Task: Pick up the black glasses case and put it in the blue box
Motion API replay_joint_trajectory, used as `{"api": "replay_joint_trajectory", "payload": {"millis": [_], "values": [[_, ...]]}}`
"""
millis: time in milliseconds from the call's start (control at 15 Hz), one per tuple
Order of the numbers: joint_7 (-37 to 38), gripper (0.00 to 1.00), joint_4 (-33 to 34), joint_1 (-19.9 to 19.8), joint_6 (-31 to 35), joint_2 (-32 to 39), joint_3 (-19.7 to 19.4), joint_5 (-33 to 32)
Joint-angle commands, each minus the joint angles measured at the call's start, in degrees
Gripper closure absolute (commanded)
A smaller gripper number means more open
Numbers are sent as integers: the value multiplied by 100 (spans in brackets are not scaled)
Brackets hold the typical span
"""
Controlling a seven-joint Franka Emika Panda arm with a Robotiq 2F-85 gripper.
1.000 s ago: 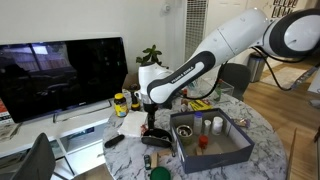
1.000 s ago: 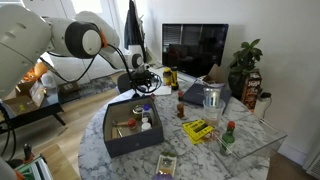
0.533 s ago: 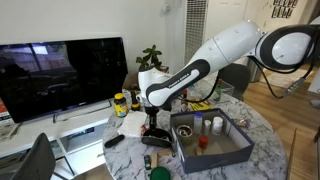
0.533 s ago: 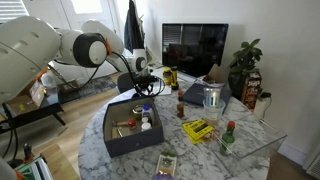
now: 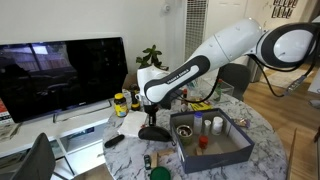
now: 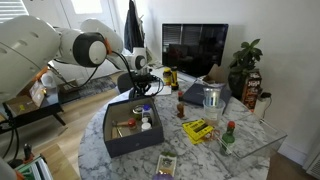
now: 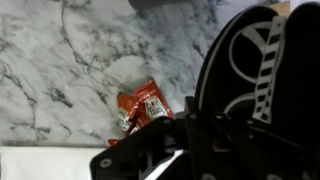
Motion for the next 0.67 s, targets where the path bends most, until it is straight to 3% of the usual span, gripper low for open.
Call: {"api": "replay_joint_trajectory", "payload": {"millis": [0,200,400,600], "values": [[-107,99,-321,-223,58,-450,280,302],[16,99,-658,-375,491,-1014,472,560],[17,99,-1436,-328,914,-1934,239,145],[-250,99,-2027,-410,877,-2609,111,-23]]}}
